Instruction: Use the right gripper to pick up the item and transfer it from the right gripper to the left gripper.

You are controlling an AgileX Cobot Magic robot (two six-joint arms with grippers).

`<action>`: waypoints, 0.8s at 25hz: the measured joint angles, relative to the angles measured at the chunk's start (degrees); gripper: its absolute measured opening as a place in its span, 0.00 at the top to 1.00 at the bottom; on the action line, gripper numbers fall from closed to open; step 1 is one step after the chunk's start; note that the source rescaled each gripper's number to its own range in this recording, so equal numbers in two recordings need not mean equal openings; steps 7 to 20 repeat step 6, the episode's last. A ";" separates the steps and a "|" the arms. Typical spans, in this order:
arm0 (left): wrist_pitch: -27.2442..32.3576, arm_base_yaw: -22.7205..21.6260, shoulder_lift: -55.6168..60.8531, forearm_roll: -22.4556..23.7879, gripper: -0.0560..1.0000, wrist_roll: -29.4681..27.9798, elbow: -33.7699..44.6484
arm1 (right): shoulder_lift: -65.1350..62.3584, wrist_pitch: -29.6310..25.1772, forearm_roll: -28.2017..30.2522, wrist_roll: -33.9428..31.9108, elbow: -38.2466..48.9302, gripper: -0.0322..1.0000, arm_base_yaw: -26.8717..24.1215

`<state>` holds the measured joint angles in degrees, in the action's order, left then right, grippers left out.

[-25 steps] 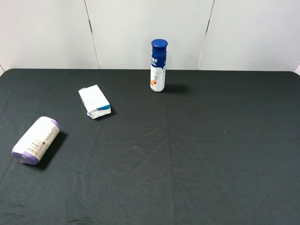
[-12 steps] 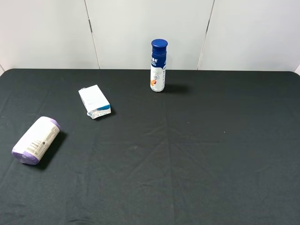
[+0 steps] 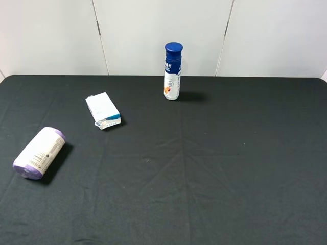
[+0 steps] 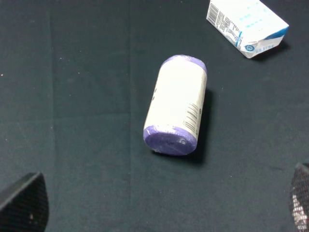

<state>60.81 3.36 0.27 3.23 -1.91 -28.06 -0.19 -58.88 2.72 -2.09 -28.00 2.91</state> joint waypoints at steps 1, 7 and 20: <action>0.00 0.00 0.00 0.00 0.00 0.00 0.00 | 0.00 0.00 0.00 0.00 0.00 0.00 0.00; 0.00 0.00 0.00 0.00 0.00 0.00 0.00 | 0.00 0.00 0.00 0.00 0.00 0.00 0.00; 0.00 0.00 0.00 0.00 0.00 0.00 0.00 | 0.00 0.00 0.00 0.00 0.00 0.00 0.00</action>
